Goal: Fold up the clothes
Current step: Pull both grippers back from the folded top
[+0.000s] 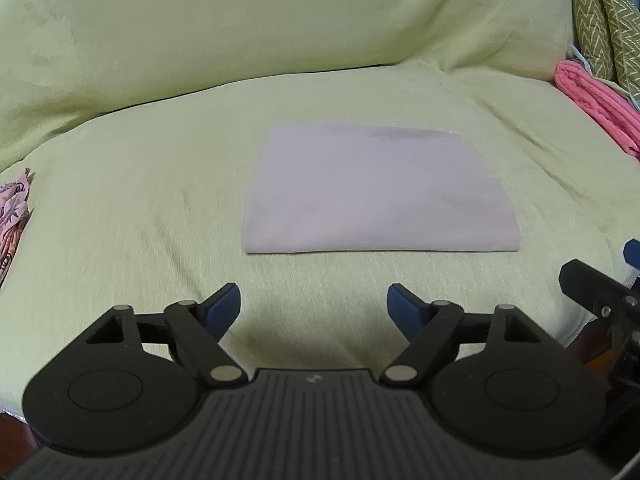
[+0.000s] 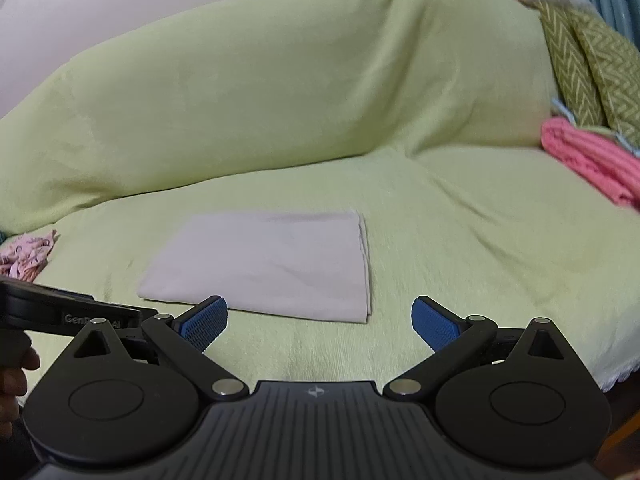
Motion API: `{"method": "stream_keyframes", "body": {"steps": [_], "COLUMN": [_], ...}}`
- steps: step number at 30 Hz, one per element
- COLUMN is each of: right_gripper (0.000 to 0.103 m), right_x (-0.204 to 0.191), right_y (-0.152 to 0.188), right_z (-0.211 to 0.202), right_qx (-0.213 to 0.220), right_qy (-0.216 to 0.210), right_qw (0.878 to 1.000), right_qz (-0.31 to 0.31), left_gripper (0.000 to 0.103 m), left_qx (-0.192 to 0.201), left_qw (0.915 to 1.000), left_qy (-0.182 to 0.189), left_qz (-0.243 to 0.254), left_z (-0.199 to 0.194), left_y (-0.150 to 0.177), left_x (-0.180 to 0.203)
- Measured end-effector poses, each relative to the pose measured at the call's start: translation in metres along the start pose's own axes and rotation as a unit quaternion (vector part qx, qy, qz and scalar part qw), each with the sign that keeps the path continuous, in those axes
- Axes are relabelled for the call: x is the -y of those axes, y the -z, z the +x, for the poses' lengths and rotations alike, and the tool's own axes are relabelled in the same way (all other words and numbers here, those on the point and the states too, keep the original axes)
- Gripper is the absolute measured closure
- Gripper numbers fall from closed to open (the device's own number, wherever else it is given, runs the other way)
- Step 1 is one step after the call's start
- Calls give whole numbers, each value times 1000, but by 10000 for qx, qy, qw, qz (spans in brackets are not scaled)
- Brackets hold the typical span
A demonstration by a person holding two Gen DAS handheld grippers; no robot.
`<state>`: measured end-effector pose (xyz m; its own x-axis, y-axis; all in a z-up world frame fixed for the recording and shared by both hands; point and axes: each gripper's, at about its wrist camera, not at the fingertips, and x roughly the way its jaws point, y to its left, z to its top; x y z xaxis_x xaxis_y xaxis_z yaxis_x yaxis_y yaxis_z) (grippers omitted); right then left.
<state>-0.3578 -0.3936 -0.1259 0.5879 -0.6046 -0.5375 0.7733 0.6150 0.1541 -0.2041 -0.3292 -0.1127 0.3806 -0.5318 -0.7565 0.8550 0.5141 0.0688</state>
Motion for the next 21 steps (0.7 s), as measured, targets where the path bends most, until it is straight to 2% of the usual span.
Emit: {"method": "stream_keyframes", "body": {"steps": [5, 13, 18, 21], "right_gripper": [0, 0, 0, 0], "right_x": [-9, -11, -12, -10], "right_y": [7, 18, 22, 22], "right_z": [12, 42, 48, 49], "right_qx": [34, -264, -325, -289], "right_qy": [-12, -127, -35, -33], "right_qw": [9998, 9993, 9980, 9973], "right_qz": [-197, -251, -545, -680], "left_gripper": [23, 23, 21, 21], "left_qx": [-77, -373, -417, -305], "left_qw": [10000, 9992, 9991, 9995], "left_qy": [20, 67, 2, -31], "left_qz": [-52, -114, -75, -63], "left_z": [4, 20, 23, 17], "left_y": [2, 6, 3, -1], "left_x": [-6, -10, -9, -20]}}
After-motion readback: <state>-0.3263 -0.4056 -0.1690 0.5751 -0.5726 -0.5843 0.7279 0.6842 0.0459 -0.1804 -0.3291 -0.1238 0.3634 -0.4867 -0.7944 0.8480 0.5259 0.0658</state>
